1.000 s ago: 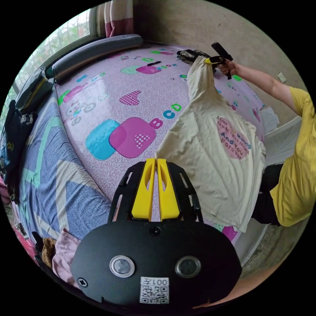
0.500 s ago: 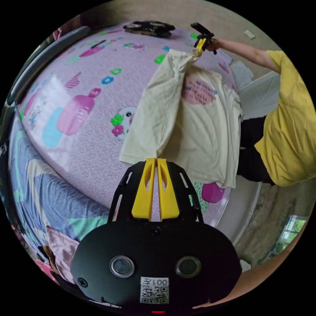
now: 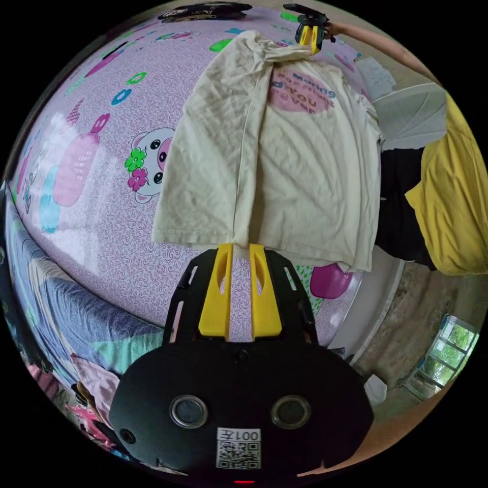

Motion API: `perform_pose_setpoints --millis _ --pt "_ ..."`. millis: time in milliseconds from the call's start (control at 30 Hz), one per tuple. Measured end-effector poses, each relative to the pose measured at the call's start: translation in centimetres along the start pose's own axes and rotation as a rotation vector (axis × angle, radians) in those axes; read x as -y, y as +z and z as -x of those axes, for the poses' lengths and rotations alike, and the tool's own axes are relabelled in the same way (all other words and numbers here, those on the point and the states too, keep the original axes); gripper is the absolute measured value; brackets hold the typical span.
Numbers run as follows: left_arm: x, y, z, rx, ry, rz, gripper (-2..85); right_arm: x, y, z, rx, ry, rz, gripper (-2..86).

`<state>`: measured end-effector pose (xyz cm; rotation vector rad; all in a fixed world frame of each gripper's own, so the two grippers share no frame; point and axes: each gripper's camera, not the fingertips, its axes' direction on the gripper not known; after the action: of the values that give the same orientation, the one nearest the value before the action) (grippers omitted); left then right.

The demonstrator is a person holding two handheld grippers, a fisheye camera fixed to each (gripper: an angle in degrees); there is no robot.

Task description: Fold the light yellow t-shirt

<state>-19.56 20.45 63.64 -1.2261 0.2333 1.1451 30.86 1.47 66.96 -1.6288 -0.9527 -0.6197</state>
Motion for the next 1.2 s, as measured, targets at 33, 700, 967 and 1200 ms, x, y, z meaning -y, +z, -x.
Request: perform_pose_setpoints --millis 33,700,967,1200 --pt "-0.5 -0.1 0.0 -0.002 -0.027 -0.016 2.0 -0.6 -0.2 -0.1 0.002 0.012 -0.040 7.0" --pt "18.8 1.3 -5.2 -0.105 -0.131 -0.605 3.1 3.9 8.1 -0.5 -0.210 -0.038 -0.400 7.3" --pt "19.3 4.8 -6.6 -0.177 -0.169 -0.615 -1.3 5.4 13.9 0.5 -0.210 -0.178 -0.340 2.8" --pt "12.4 7.1 -9.0 -0.140 -0.229 -0.604 -1.7 2.7 19.7 4.7 -0.146 -0.354 -0.117 4.8"
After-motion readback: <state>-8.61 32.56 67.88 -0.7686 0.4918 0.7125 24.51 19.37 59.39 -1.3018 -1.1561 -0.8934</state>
